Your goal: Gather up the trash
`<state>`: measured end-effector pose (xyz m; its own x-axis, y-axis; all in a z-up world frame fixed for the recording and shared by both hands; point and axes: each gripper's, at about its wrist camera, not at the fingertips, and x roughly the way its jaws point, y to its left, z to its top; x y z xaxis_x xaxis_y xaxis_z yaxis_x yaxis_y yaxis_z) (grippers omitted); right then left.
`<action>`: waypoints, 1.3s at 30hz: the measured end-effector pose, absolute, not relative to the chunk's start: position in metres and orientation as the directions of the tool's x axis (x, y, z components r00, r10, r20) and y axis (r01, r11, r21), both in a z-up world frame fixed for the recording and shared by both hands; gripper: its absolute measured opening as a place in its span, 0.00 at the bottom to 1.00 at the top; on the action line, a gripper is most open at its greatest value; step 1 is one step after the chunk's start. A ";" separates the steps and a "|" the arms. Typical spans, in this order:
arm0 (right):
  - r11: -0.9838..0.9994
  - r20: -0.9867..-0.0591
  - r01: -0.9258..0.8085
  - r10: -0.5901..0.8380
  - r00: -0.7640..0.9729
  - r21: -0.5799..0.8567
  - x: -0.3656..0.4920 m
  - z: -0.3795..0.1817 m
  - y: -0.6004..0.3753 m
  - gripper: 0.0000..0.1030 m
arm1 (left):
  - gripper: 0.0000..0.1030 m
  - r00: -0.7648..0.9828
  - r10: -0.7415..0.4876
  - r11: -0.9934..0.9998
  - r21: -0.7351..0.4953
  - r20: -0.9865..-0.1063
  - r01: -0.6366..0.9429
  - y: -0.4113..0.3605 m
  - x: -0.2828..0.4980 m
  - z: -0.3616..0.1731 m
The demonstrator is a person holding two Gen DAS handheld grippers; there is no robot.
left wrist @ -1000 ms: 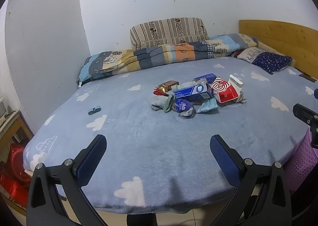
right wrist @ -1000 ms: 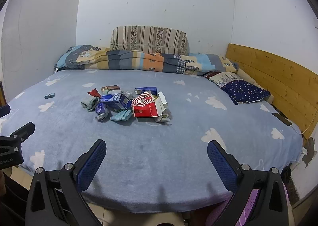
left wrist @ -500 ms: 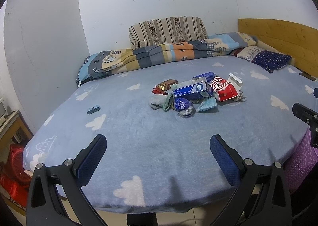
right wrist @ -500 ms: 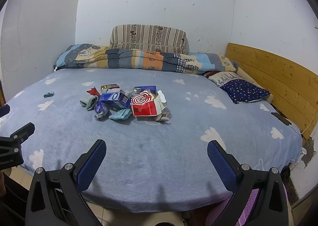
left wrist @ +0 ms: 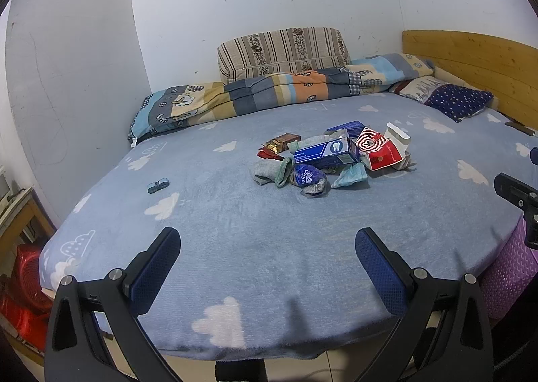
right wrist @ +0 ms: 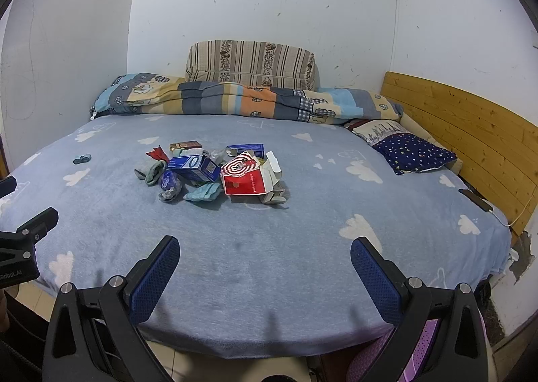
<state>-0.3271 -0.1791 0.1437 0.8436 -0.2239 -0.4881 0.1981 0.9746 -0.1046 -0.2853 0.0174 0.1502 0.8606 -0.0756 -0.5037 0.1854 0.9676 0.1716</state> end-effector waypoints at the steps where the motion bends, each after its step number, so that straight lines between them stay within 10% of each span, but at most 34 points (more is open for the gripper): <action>1: 0.974 -0.488 0.199 -0.225 0.843 -0.106 -0.327 0.144 -0.178 0.99 | 1.00 0.861 -0.075 0.968 0.172 -0.503 0.185 0.017 -0.285 0.150; 39: 0.983 -0.524 0.183 -0.167 0.835 -0.021 -0.325 0.139 -0.192 0.99 | 1.00 0.812 -0.097 0.979 0.091 -0.575 0.181 0.029 -0.268 0.144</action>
<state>-0.3254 -0.1917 0.1389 0.8351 -0.1666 -0.5243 0.1828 0.9829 -0.0211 -0.2681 0.0287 0.1437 0.8124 -0.0968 -0.5749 0.1809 0.9793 0.0907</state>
